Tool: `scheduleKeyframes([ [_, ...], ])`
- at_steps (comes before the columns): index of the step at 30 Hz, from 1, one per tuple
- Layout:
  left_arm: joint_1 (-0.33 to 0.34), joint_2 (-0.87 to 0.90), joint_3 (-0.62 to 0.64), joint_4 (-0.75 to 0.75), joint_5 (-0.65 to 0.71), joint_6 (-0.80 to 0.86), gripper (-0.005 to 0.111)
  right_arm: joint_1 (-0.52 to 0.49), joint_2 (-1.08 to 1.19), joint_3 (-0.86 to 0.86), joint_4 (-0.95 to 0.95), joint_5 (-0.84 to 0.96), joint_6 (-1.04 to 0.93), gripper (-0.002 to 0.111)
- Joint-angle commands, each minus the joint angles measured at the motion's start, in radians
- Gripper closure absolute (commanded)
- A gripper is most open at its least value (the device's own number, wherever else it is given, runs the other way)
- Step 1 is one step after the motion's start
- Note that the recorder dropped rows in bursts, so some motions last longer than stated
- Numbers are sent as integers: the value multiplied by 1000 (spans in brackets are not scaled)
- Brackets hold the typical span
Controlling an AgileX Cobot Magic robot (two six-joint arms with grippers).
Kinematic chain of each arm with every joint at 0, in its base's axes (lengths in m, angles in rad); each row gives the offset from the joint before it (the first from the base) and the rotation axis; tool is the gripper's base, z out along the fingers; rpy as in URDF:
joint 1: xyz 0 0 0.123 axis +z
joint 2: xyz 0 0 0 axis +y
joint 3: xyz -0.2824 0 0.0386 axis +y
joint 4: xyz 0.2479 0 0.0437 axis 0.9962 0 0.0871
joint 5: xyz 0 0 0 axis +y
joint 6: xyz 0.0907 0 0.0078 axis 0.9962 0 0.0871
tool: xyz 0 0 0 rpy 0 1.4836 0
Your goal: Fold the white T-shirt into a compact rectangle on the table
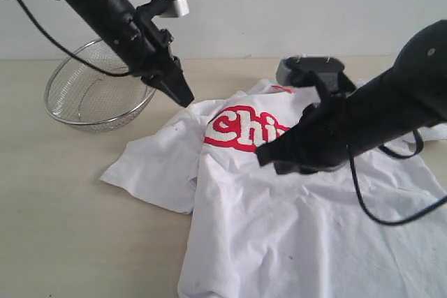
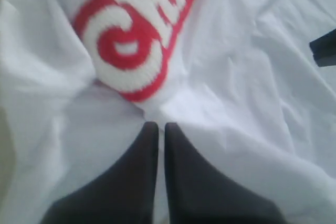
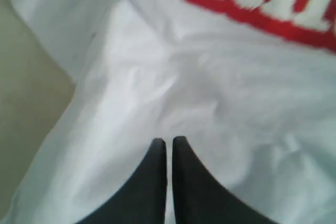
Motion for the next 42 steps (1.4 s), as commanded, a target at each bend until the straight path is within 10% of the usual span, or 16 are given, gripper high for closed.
scheduleKeyframes([
  [1,-1,-86,226,-6,-42,45,102,168,-13,70,21,-36,17,109],
  [11,-1,-92,507,-8,-305,38,102,300,-11,134,21,-125,108,109],
  [32,1,6,504,42,-622,-15,102,300,-11,144,7,-167,101,109],
  [42,128,6,401,188,-632,-182,102,300,-11,144,7,-188,97,109],
])
